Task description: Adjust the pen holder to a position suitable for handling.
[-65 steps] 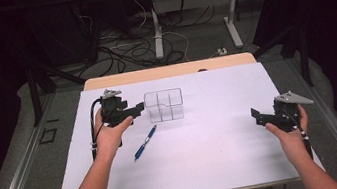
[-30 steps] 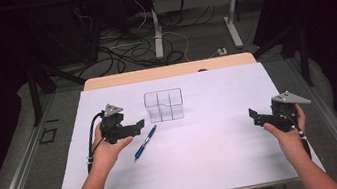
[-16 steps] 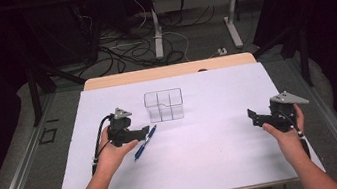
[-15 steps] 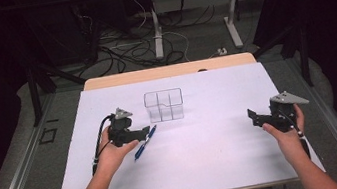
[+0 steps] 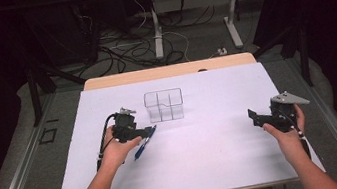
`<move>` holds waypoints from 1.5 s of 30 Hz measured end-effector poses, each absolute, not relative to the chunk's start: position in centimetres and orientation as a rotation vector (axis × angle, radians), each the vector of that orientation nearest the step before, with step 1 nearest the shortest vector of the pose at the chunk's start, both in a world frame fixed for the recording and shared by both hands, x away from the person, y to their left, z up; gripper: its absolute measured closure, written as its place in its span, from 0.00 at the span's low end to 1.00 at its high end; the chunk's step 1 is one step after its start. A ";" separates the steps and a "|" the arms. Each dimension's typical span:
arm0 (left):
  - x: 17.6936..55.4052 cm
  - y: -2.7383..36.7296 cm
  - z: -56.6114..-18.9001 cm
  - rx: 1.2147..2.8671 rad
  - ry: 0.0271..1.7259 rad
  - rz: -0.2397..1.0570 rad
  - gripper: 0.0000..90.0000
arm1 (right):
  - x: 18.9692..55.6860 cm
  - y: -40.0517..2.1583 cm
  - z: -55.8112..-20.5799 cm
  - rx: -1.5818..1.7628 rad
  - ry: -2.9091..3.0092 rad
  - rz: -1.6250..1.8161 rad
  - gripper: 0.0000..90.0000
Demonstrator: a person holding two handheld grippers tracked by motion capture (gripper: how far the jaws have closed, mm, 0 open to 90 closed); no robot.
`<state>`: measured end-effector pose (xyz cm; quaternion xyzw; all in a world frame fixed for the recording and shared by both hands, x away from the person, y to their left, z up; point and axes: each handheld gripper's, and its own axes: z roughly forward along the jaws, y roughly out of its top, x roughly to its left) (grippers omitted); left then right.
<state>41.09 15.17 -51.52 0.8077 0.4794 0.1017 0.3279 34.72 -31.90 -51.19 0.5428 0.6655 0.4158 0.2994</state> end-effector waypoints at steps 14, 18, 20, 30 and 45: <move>42.3 15.3 -51.9 2.085 1.305 0.220 0.34 | 34.9 -32.0 -51.2 1.429 1.776 1.104 0.09; 42.6 15.4 -52.1 2.095 1.333 0.207 0.35 | 35.1 -31.7 -51.3 1.433 1.781 1.111 0.09; 42.7 15.4 -52.2 2.105 1.339 0.199 0.36 | 35.1 -31.6 -51.3 1.444 1.786 1.103 0.09; 43.0 15.4 -52.6 2.128 1.350 0.182 0.41 | 35.1 -31.5 -51.3 1.447 1.782 1.108 0.09; 43.3 15.0 -53.1 2.160 1.339 0.142 0.47 | 34.7 -32.1 -51.3 1.437 1.776 1.104 0.09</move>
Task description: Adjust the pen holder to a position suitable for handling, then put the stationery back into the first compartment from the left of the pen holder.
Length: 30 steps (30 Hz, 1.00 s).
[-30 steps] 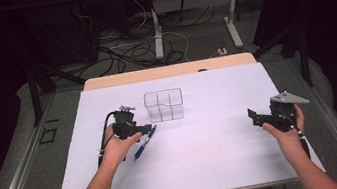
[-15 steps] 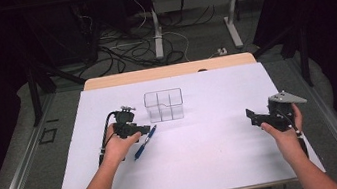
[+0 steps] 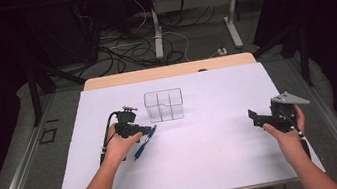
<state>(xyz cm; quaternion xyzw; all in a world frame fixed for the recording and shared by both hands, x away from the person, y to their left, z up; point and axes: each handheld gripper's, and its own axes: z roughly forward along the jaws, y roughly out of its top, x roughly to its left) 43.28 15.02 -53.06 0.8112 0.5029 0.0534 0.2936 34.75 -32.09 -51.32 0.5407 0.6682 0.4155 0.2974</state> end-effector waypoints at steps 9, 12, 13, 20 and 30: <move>43.3 14.7 -53.1 2.189 1.346 0.138 0.52 | 34.6 -32.2 -51.2 1.438 1.761 1.104 0.09; 43.4 14.7 -53.3 2.189 1.351 0.139 0.55 | 34.6 -32.1 -51.1 1.443 1.769 1.097 0.09; 43.4 14.8 -53.3 2.202 1.344 0.139 0.56 | 34.6 -32.0 -51.2 1.449 1.760 1.100 0.09; 43.4 14.6 -53.3 2.236 1.335 0.115 0.63 | 34.6 -32.1 -51.2 1.449 1.761 1.103 0.09; 43.3 14.2 -53.2 2.243 1.332 0.100 0.71 | 34.4 -32.3 -51.1 1.449 1.762 1.099 0.09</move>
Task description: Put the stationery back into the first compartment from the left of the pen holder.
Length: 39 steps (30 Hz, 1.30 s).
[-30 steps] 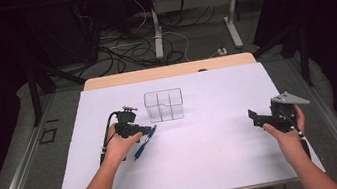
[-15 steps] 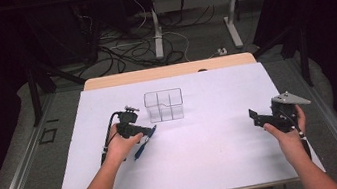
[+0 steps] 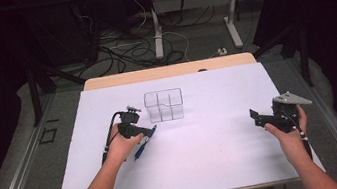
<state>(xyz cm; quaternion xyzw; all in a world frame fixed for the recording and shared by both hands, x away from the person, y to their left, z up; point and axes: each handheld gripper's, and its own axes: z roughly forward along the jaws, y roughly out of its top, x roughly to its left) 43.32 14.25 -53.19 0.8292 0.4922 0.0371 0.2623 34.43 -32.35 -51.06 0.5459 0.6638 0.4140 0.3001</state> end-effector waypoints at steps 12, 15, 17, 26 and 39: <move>43.2 13.5 -53.2 2.322 1.282 0.115 0.76 | 34.5 -32.3 -51.2 1.448 1.764 1.109 0.09; 43.1 13.2 -53.2 2.343 1.269 0.119 0.78 | 34.5 -32.3 -51.1 1.450 1.763 1.111 0.09; 43.1 13.1 -53.3 2.348 1.263 0.121 0.79 | 34.5 -32.3 -51.1 1.448 1.762 1.109 0.09; 43.1 12.7 -53.4 2.395 1.245 0.140 0.84 | 34.6 -32.4 -51.2 1.437 1.755 1.106 0.09; 42.9 12.4 -53.4 2.405 1.249 0.146 0.88 | 34.5 -32.3 -51.2 1.449 1.764 1.110 0.09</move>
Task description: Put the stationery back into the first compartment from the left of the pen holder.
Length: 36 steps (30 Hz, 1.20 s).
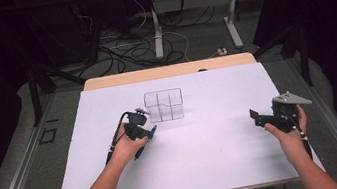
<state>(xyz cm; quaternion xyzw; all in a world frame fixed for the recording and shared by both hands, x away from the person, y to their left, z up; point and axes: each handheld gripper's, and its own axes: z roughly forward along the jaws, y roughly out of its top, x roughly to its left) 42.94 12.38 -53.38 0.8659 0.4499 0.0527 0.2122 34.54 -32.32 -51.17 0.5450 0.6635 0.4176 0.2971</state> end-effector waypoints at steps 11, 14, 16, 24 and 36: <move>43.0 12.4 -53.3 2.391 1.274 0.121 0.89 | 34.5 -32.4 -51.2 1.440 1.765 1.106 0.09; 43.0 12.5 -53.2 2.378 1.285 0.107 0.89 | 34.5 -32.5 -51.2 1.437 1.768 1.104 0.09; 43.0 12.6 -53.2 2.361 1.302 0.091 0.89 | 34.4 -32.5 -51.2 1.452 1.760 1.111 0.09; 43.0 12.8 -52.9 2.337 1.308 0.075 0.89 | 34.3 -32.5 -51.1 1.452 1.758 1.110 0.09; 42.6 13.1 -52.0 2.286 1.299 0.051 0.89 | 34.3 -32.6 -51.1 1.449 1.759 1.105 0.09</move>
